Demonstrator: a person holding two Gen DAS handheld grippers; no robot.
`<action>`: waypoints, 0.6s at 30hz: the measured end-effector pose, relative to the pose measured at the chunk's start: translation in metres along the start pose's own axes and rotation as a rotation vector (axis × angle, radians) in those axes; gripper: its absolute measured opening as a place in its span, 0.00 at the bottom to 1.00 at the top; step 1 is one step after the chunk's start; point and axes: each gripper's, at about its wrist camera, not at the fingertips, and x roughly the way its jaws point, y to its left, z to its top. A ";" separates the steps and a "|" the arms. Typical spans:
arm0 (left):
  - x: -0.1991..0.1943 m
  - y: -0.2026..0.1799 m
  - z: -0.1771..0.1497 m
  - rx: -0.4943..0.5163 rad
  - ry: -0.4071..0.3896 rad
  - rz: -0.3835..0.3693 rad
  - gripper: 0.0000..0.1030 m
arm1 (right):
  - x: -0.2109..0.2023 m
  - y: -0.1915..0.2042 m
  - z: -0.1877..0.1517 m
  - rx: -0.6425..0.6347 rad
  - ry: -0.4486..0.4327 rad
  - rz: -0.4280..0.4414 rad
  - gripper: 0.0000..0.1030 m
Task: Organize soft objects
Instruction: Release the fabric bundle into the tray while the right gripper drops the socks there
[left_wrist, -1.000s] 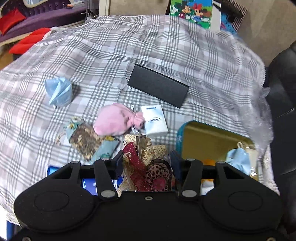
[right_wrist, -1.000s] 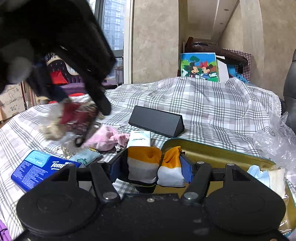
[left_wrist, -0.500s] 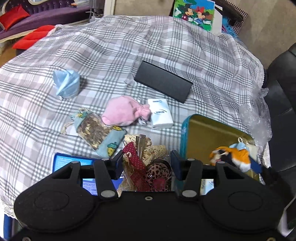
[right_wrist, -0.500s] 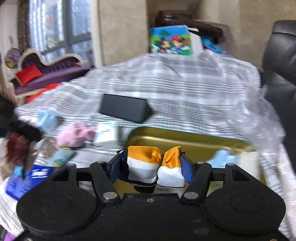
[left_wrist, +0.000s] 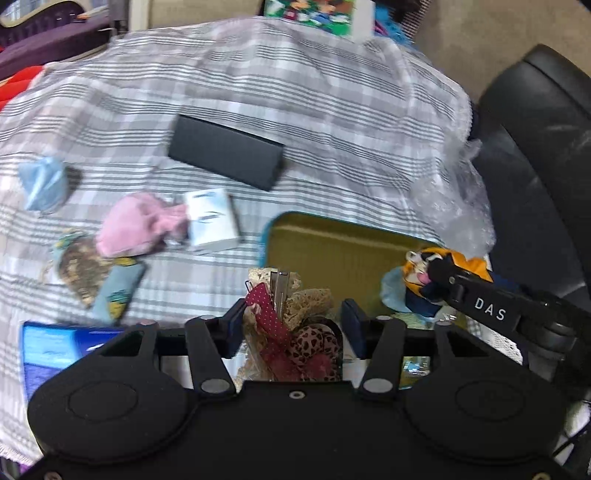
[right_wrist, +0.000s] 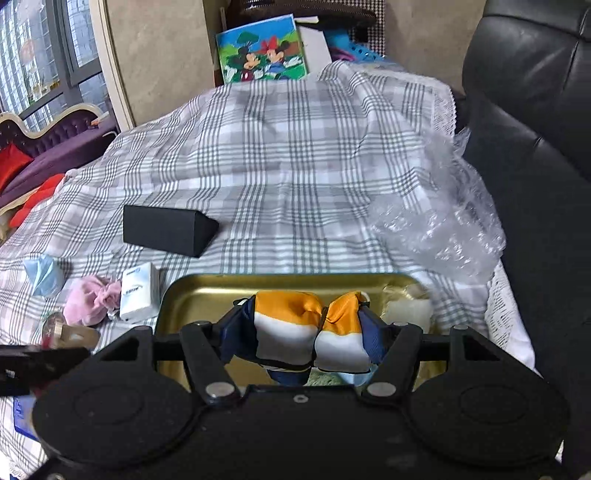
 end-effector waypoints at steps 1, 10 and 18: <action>0.004 -0.003 0.000 0.005 0.001 -0.003 0.68 | 0.000 0.000 0.003 -0.002 -0.003 -0.003 0.62; 0.007 0.007 -0.001 -0.021 -0.011 0.035 0.69 | 0.001 -0.005 0.003 -0.002 0.000 0.003 0.62; 0.002 0.030 -0.004 -0.015 -0.015 0.132 0.71 | 0.002 0.005 0.012 -0.023 -0.009 0.018 0.62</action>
